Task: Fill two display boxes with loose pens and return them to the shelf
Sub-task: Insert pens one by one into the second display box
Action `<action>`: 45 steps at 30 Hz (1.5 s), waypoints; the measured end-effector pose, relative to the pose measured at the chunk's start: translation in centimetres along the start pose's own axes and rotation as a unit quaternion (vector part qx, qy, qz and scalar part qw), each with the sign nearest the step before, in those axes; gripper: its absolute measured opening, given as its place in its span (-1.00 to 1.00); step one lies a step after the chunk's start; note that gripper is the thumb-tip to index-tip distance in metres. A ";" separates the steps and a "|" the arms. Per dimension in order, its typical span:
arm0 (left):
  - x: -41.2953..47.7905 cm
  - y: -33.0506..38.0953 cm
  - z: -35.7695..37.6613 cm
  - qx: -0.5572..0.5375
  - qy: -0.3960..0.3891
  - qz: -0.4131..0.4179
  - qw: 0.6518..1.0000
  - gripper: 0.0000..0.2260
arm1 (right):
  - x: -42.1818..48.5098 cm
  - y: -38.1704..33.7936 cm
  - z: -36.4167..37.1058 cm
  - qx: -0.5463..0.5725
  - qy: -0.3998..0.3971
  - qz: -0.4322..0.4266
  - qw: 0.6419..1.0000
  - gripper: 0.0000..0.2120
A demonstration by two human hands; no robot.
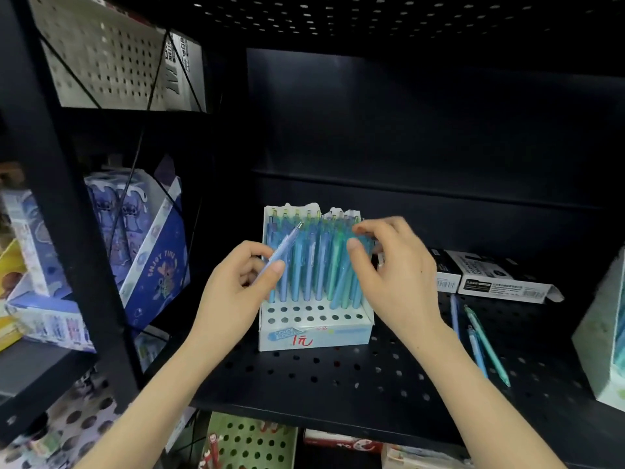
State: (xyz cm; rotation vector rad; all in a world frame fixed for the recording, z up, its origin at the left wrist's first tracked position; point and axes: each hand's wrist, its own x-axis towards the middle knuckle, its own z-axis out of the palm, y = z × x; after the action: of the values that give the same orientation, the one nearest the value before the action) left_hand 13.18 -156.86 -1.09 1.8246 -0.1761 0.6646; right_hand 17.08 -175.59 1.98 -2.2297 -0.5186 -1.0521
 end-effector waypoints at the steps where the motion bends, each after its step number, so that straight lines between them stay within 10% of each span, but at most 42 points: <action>1: 0.1 -0.1 0.0 -0.004 0.000 -0.002 1.000 -0.90 | 0.4 0.1 0.1 -0.034 0.019 -0.013 0.999 -0.83; 9: 0.4 -0.3 -0.2 -0.021 0.000 0.002 1.000 -0.95 | 2.6 0.0 0.0 -0.097 -0.142 0.016 0.985 -0.88; 20: -0.5 0.7 0.4 -0.049 -0.042 0.055 0.996 -0.90 | 0.0 -4.2 -0.4 0.114 -0.056 0.016 0.992 -0.82; 24: -0.4 -1.1 -0.4 0.116 0.021 0.117 0.986 -0.69 | 0.8 -3.7 -2.6 0.262 0.010 0.102 0.960 -0.89; 30: -1.1 -4.6 -0.1 0.239 0.006 0.073 0.968 -0.37 | 0.1 -1.8 -1.7 0.123 0.005 0.088 0.989 -0.92; 45: -0.8 -5.3 1.1 0.390 -0.013 0.123 0.913 -0.36 | 0.4 -2.3 1.8 -0.047 -0.030 0.032 0.998 -0.86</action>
State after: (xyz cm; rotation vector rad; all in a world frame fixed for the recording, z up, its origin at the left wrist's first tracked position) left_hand 15.17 -156.14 -6.16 2.6071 -0.1732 0.9805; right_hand 17.03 -172.67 2.27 -2.3508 -0.4287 -0.9984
